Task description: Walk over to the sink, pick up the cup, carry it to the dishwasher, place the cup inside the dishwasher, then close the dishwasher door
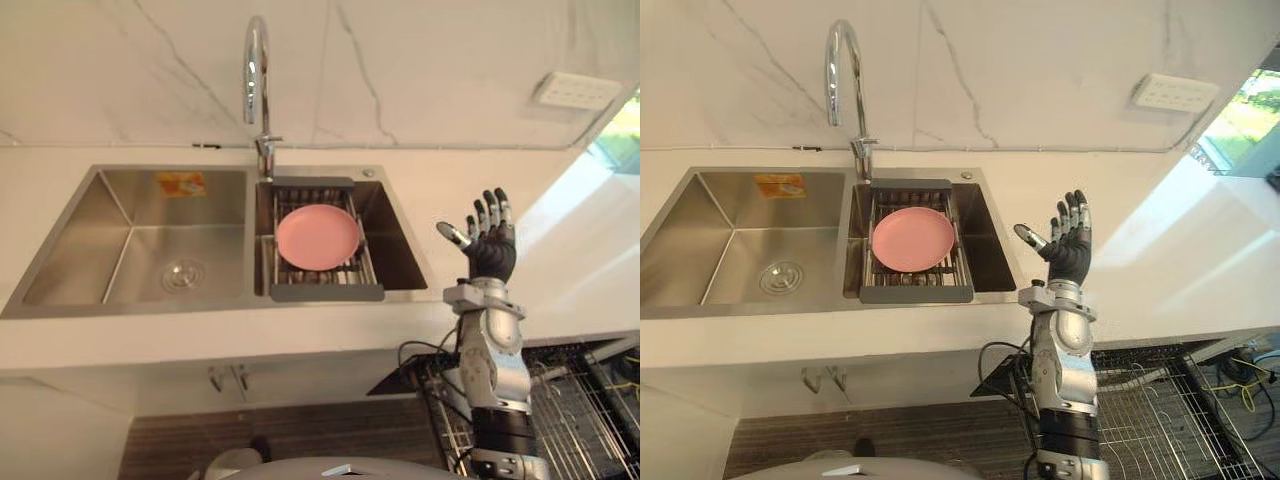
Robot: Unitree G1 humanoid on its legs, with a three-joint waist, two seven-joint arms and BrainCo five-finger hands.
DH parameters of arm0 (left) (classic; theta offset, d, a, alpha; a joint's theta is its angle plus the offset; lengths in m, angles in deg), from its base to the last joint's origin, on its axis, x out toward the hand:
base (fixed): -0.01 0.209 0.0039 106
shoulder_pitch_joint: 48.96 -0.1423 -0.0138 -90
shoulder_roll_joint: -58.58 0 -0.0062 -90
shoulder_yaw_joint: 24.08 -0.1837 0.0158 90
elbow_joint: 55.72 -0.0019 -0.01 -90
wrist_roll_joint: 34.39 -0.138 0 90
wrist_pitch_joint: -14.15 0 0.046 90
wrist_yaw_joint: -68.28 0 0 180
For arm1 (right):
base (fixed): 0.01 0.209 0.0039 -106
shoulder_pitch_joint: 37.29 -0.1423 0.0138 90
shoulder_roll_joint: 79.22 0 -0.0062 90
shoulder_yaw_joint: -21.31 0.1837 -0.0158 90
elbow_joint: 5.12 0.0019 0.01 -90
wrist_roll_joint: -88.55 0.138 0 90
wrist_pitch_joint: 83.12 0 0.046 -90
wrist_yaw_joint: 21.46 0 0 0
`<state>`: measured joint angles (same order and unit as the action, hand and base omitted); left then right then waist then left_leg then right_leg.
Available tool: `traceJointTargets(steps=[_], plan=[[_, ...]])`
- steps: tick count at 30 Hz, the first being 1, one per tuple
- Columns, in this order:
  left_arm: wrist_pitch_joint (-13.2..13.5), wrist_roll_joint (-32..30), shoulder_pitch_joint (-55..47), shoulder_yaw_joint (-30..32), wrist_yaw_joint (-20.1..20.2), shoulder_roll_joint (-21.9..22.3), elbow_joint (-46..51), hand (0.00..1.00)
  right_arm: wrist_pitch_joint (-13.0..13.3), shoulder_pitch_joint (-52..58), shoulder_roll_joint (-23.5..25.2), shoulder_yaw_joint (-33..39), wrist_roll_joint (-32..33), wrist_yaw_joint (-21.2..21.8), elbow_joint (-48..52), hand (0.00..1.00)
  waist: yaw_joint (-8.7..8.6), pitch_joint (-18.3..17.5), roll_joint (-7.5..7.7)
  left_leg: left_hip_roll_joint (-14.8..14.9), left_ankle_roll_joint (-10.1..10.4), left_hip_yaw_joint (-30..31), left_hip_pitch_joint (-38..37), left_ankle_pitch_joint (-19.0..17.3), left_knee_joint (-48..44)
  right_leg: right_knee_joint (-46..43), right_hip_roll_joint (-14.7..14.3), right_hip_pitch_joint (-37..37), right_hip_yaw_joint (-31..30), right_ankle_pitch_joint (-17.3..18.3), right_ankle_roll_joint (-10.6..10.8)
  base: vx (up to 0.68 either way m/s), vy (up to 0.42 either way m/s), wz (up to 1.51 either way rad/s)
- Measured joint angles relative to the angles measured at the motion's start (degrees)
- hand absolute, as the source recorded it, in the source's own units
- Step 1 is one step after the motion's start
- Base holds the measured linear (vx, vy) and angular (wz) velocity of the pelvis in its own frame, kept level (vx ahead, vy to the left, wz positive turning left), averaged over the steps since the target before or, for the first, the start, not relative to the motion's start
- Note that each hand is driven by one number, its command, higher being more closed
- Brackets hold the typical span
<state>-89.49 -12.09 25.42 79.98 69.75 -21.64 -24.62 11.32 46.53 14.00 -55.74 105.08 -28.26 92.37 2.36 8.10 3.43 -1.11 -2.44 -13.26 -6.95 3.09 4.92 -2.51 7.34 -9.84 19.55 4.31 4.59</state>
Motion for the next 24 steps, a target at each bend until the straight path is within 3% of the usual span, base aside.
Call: traceJointTargets(steps=[4,6,13,24], plan=[[-0.42,-0.68,-0.44,0.10,0.24,-0.13,0.39,0.00,-2.37,-3.96,-6.00,0.65,-10.34,2.19,0.00,0.00,-0.64,-0.09,0.27,0.27,0.15,-1.02,0.02,0.05,0.00,1.44,-0.17,-0.11,0.49,-1.36,0.49,0.00,0.004,-0.11],[-1.16,-2.52,-0.40,-0.02,0.51,-0.61,1.10,0.00,-3.63,-6.51,-9.04,-1.96,-18.03,7.13,-0.82,0.00,-0.61,-0.12,0.66,0.23,0.23,-0.74,-0.04,0.36,0.00,2.09,-0.27,-0.62,1.42,-2.19,0.77,0.06,-0.014,0.09],[-1.43,-5.20,-0.09,-0.93,1.44,-1.15,2.67,0.00,-4.72,-10.93,-10.40,-13.49,-30.50,16.45,-9.02,0.00,0.94,-0.08,1.13,-0.41,-0.01,1.17,-0.06,0.91,0.01,2.57,0.09,-1.95,4.17,-2.15,1.09,0.00,0.003,0.18],[-3.18,-6.94,-0.13,-4.31,1.47,-1.74,4.47,0.00,-3.99,-15.56,-10.52,-22.24,-45.51,17.34,-20.62,0.00,1.53,0.27,0.57,-1.57,-0.02,4.06,0.99,1.26,0.01,3.00,0.86,-2.48,7.30,-2.13,1.81,-0.01,0.019,0.14]])
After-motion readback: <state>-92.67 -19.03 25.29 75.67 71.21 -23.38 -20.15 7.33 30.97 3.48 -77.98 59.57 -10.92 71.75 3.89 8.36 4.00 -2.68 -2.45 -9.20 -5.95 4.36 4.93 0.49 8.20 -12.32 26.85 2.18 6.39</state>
